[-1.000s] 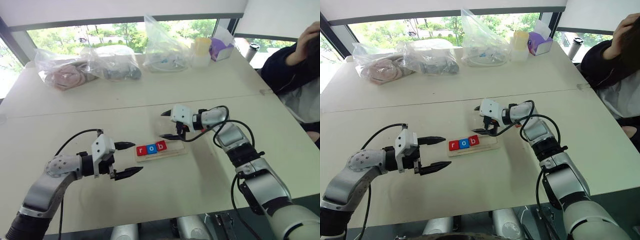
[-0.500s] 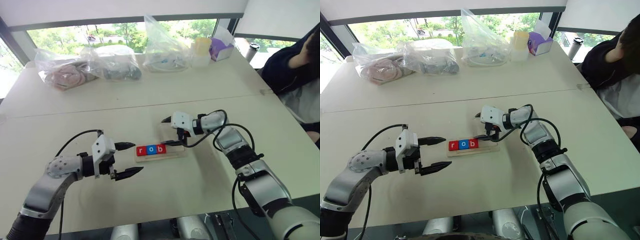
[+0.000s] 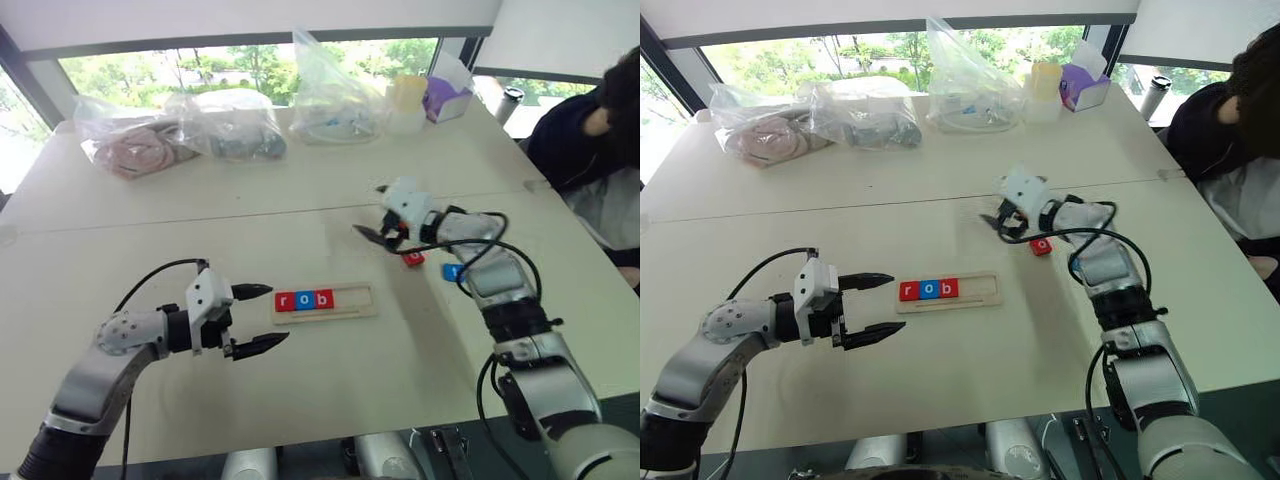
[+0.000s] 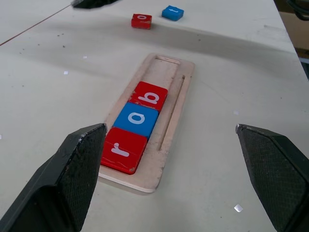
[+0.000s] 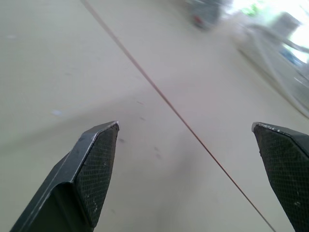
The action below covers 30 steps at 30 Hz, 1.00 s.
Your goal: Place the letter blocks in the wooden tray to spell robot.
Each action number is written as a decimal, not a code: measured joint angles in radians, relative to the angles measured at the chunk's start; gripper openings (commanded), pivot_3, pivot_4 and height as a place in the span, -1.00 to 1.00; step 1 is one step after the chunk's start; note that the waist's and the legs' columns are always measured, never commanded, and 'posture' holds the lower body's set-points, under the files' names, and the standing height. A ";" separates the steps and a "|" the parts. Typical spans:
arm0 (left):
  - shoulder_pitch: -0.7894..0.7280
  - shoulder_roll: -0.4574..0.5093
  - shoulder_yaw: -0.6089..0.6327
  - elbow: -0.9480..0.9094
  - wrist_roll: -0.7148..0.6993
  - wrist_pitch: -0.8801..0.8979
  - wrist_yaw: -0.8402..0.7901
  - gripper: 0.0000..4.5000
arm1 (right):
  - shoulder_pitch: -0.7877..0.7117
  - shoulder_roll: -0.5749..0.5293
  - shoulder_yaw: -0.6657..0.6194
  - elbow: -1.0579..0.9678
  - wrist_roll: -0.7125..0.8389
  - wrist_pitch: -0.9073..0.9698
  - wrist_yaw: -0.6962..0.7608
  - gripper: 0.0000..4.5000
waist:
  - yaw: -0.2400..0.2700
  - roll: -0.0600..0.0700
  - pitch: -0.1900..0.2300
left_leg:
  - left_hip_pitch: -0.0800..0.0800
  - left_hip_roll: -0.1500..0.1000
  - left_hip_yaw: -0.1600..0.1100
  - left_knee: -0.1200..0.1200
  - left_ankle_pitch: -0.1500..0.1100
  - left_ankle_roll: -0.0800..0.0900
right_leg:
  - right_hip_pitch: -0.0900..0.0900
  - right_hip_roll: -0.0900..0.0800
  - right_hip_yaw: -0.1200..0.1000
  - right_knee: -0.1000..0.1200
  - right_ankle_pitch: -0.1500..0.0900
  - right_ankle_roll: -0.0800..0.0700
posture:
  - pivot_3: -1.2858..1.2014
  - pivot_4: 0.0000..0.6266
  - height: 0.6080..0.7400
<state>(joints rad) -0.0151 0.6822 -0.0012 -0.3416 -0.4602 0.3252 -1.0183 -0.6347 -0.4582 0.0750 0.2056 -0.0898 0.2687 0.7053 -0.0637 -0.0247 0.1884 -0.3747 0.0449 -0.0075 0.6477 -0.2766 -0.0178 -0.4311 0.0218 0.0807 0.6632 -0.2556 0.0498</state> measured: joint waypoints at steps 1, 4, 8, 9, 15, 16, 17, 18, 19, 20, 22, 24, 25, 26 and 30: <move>-0.001 -0.003 -0.004 0.001 0.001 -0.001 0.000 1.00 | 0.045 0.003 -0.033 -0.073 0.008 0.093 -0.034 0.98 | 0.001 0.000 0.000 | 0.000 0.000 0.000 0.000 0.000 0.000 | 0.000 0.000 0.000 0.000 0.000 0.000 | 0.03 -0.52 1.00; -0.001 -0.010 -0.013 0.012 0.004 -0.003 -0.001 1.00 | 0.154 0.031 -0.117 -0.260 0.036 0.364 -0.116 0.98 | 0.001 0.000 0.000 | 0.000 0.000 0.000 0.000 0.000 0.000 | 0.000 0.000 0.001 0.000 0.000 0.000 | 0.03 -0.52 1.00; -0.023 -0.014 -0.023 0.031 0.011 -0.004 -0.009 1.00 | 0.281 0.069 -0.168 -0.502 0.084 0.671 -0.176 0.98 | -0.006 0.000 0.000 | 0.001 0.000 0.000 0.000 0.000 0.000 | 0.000 0.001 0.000 0.000 -0.003 0.001 | 0.03 -0.52 1.00; -0.035 -0.014 -0.025 0.038 0.012 -0.005 -0.014 1.00 | 0.300 0.090 -0.172 -0.533 0.095 0.716 -0.190 0.98 | -0.006 0.000 0.000 | 0.001 0.001 0.000 0.000 0.000 0.000 | 0.000 0.002 0.001 0.000 -0.003 0.000 | 0.03 -0.52 1.00; -0.073 -0.016 -0.027 0.071 0.015 -0.007 -0.041 1.00 | 0.320 0.139 -0.164 -0.573 0.155 0.837 -0.244 0.98 | -0.006 0.000 0.000 | 0.000 0.000 0.001 0.000 0.000 0.000 | -0.001 0.001 0.001 0.000 -0.004 0.000 | 0.03 -0.52 1.00; -0.075 -0.016 -0.027 0.074 0.016 -0.007 -0.044 1.00 | 0.314 0.139 -0.164 -0.571 0.157 0.837 -0.251 0.98 | -0.006 0.000 0.000 | 0.000 0.000 0.001 0.000 0.000 0.000 | -0.001 0.001 0.001 0.000 -0.004 0.000 | 0.03 -0.52 1.00; -0.078 -0.016 -0.028 0.077 0.016 -0.007 -0.045 1.00 | 0.307 0.139 -0.163 -0.568 0.159 0.834 -0.259 0.98 | -0.006 0.000 0.000 | 0.000 0.000 0.001 0.000 0.000 0.000 | -0.001 0.001 0.001 0.000 -0.003 0.000 | 0.03 -0.52 1.00; -0.078 -0.017 -0.028 0.078 0.016 -0.007 -0.046 1.00 | 0.300 0.139 -0.162 -0.559 0.162 0.829 -0.267 0.98 | -0.006 0.000 0.000 | 0.000 0.000 0.001 0.000 0.000 0.000 | -0.001 0.001 0.001 0.000 -0.003 0.000 | 0.03 -0.52 1.00; -0.078 -0.017 -0.029 0.079 0.016 -0.007 -0.047 1.00 | 0.291 0.139 -0.160 -0.537 0.163 0.817 -0.277 0.98 | -0.006 0.000 0.000 | 0.000 0.000 0.001 0.000 0.000 0.000 | -0.001 0.001 0.001 0.000 -0.003 0.000 | 0.03 -0.52 1.00; -0.078 -0.017 -0.032 0.079 0.016 -0.007 -0.047 1.00 | 0.285 0.139 -0.158 -0.520 0.163 0.809 -0.285 0.98 | -0.006 0.000 0.000 | 0.000 0.000 0.001 0.000 0.000 0.000 | -0.001 0.001 0.001 0.000 -0.003 0.000 | 0.03 -0.52 1.00; -0.078 -0.018 -0.034 0.078 0.016 -0.007 -0.047 1.00 | 0.268 0.139 -0.157 -0.482 0.167 0.792 -0.298 0.98 | -0.006 0.000 0.000 | 0.000 0.000 0.001 0.000 0.000 0.000 | -0.001 0.001 0.001 0.000 -0.003 0.000 | 0.03 -0.52 1.00; -0.078 -0.018 -0.035 0.078 0.016 -0.007 -0.047 1.00 | 0.261 0.138 -0.156 -0.465 0.174 0.786 -0.305 0.98 | -0.006 0.000 0.000 | 0.000 0.000 0.001 0.000 0.000 0.000 | -0.001 0.001 0.001 0.000 -0.003 0.000 | 0.03 -0.52 1.00; -0.077 -0.018 -0.035 0.078 0.016 -0.007 -0.047 1.00 | 0.260 0.138 -0.154 -0.461 0.175 0.781 -0.307 0.98 | -0.006 0.000 0.000 | 0.000 0.000 0.001 0.000 0.000 0.000 | -0.001 0.001 0.001 0.000 -0.003 0.001 | 0.03 -0.52 1.00; -0.077 -0.018 -0.035 0.077 0.016 -0.007 -0.047 1.00 | 0.259 0.137 -0.152 -0.456 0.178 0.774 -0.310 0.88 | -0.006 0.000 0.000 | 0.000 0.000 0.001 0.000 0.000 0.000 | -0.001 0.001 0.001 0.000 -0.003 0.001 | 0.03 -0.52 1.00; -0.067 -0.018 -0.035 0.064 0.015 -0.007 -0.046 1.00 | 0.258 0.137 -0.145 -0.453 0.186 0.772 -0.325 0.20 | -0.006 0.000 0.000 | 0.000 0.000 0.001 0.000 0.000 0.000 | -0.001 0.001 0.001 0.000 -0.003 0.001 | 0.03 -0.52 1.00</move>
<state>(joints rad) -0.0826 0.6646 -0.0357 -0.2772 -0.4452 0.3180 -1.0644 -0.3764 -0.3212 -0.0703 -0.2478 0.0961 1.0408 0.3805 -0.0702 -0.0245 0.1882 -0.3748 0.0447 -0.0069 0.6473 -0.2765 -0.0178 -0.4320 0.0226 0.0813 0.6630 -0.2589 0.0507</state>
